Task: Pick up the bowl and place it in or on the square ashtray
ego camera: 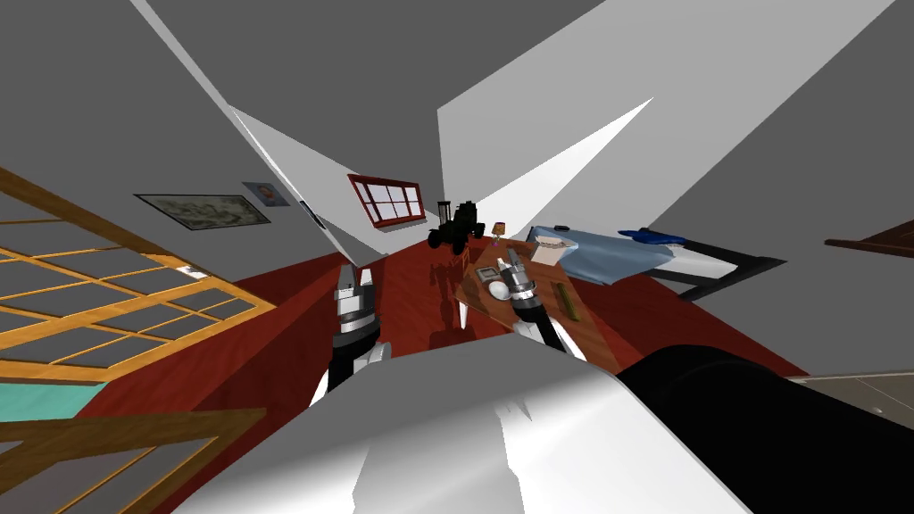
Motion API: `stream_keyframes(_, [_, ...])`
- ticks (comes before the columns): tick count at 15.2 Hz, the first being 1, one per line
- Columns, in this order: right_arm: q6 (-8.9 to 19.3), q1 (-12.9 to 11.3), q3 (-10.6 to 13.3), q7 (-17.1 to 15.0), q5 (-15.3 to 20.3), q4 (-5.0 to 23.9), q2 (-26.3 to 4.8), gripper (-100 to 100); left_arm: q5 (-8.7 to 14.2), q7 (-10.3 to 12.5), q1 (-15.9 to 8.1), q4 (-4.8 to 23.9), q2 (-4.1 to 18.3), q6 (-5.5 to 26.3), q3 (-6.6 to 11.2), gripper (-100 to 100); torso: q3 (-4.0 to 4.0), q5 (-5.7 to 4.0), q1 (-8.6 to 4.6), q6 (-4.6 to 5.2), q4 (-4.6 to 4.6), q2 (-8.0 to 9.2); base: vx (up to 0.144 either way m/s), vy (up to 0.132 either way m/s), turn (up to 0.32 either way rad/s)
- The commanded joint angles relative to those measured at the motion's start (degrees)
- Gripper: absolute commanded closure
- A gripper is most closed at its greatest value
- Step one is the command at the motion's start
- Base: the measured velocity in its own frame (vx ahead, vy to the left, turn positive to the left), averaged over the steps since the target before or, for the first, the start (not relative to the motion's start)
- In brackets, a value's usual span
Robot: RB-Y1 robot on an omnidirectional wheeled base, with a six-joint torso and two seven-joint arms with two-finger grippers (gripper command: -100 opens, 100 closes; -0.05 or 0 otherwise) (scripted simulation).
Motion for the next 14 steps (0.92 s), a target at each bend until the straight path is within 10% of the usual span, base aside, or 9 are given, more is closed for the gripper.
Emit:
stream_keyframes(1, [1.13,-0.03,-0.17,0.36,0.54,0.40,-2.03,-100,0.00,0.00,0.00,0.00,0.00,0.00,0.00,0,0.00,0.00,0.00,0.00,0.00,0.00,-0.014,0.040,0.060])
stream_keyframes(14, [8.24,2.59,1.47,4.71,7.09,6.34,-17.93,-100,0.00,0.00,0.00,0.00,0.00,0.00,0.00,0,-0.03,0.00,0.01,-0.02,-0.01,-0.06,-0.012,0.051,0.089])
